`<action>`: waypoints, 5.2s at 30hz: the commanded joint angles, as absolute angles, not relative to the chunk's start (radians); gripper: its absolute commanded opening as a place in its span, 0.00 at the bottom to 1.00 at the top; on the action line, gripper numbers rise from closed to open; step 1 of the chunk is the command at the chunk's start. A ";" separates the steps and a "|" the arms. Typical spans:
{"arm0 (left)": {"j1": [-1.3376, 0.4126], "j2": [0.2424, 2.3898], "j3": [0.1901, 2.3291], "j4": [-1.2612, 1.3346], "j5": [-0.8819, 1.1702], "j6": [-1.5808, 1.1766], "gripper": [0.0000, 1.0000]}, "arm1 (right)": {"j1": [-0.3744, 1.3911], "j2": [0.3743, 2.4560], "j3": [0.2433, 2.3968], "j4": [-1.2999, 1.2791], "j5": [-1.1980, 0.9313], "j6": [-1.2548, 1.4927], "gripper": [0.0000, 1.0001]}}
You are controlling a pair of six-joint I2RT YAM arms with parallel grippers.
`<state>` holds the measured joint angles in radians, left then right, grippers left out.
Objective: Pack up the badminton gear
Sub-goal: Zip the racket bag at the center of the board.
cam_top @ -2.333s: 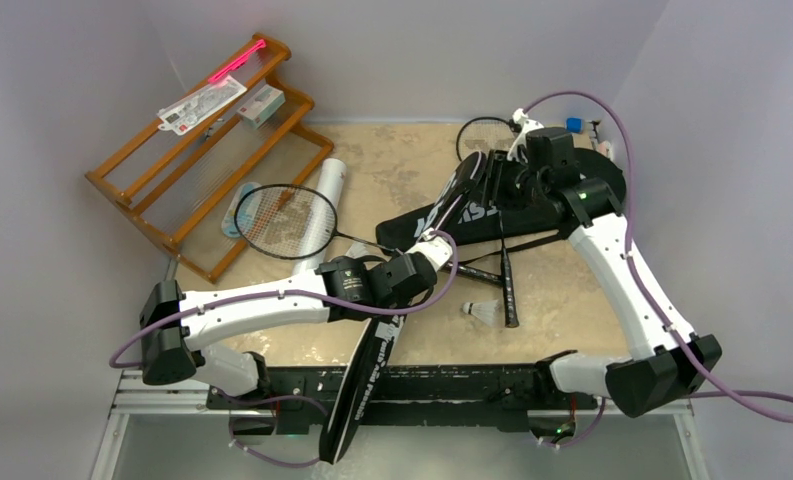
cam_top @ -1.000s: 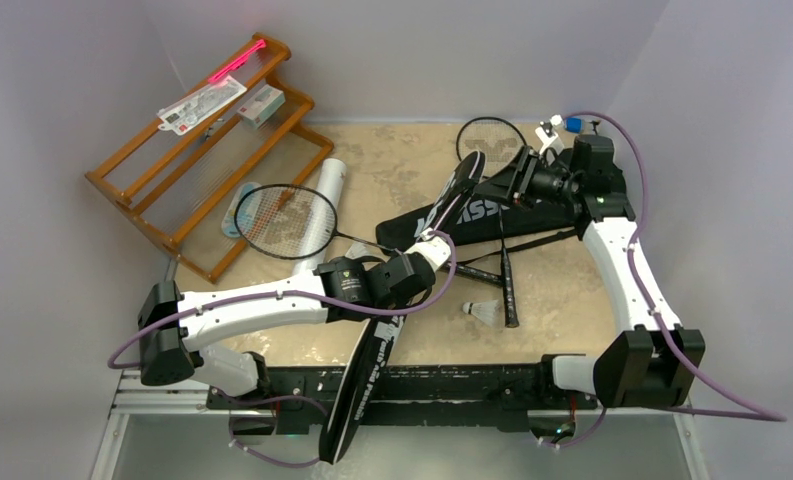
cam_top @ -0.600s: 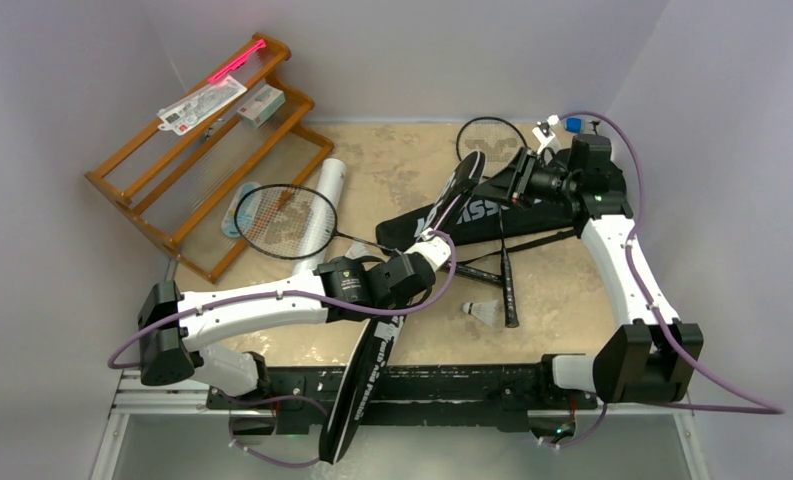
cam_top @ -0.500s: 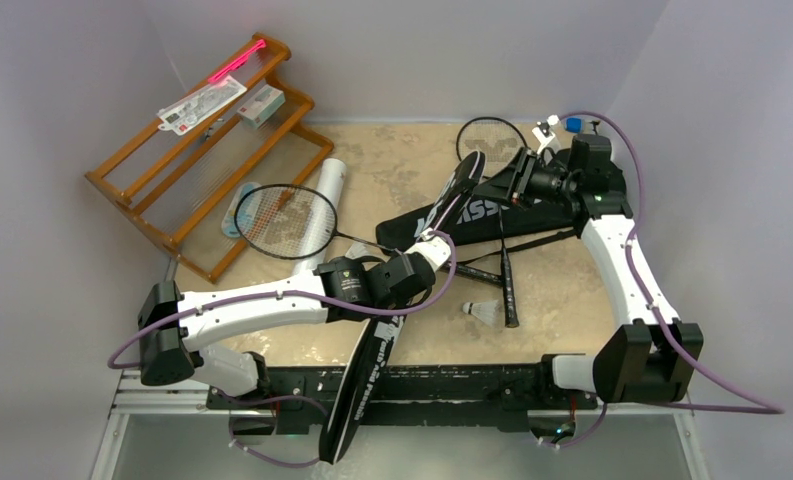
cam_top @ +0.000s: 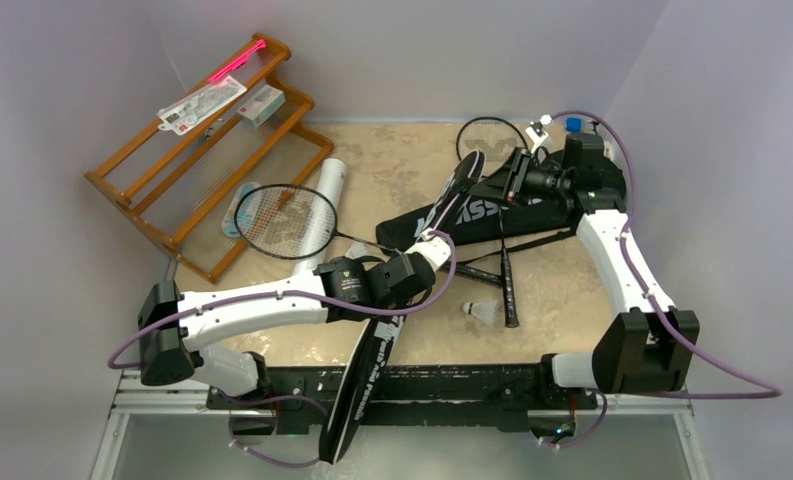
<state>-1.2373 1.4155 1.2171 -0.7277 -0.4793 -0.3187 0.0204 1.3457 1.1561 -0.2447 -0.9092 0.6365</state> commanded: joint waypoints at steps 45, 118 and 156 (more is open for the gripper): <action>-1.233 1.438 1.257 -0.712 -0.518 -0.291 0.00 | 0.067 1.295 1.249 -0.401 -0.939 0.552 0.08; -1.233 1.470 1.281 -0.710 -0.536 -0.309 0.00 | 0.312 1.146 1.059 -0.406 -0.719 0.621 0.00; -1.233 1.454 1.292 -0.757 -0.652 -0.275 0.00 | 0.091 1.192 1.230 -0.416 -0.564 0.515 0.45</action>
<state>-1.2377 1.4639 1.2476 -0.7307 -0.5190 -0.3115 0.0879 1.2339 1.1797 -0.3920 -0.6128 0.5659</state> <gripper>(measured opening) 0.039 0.441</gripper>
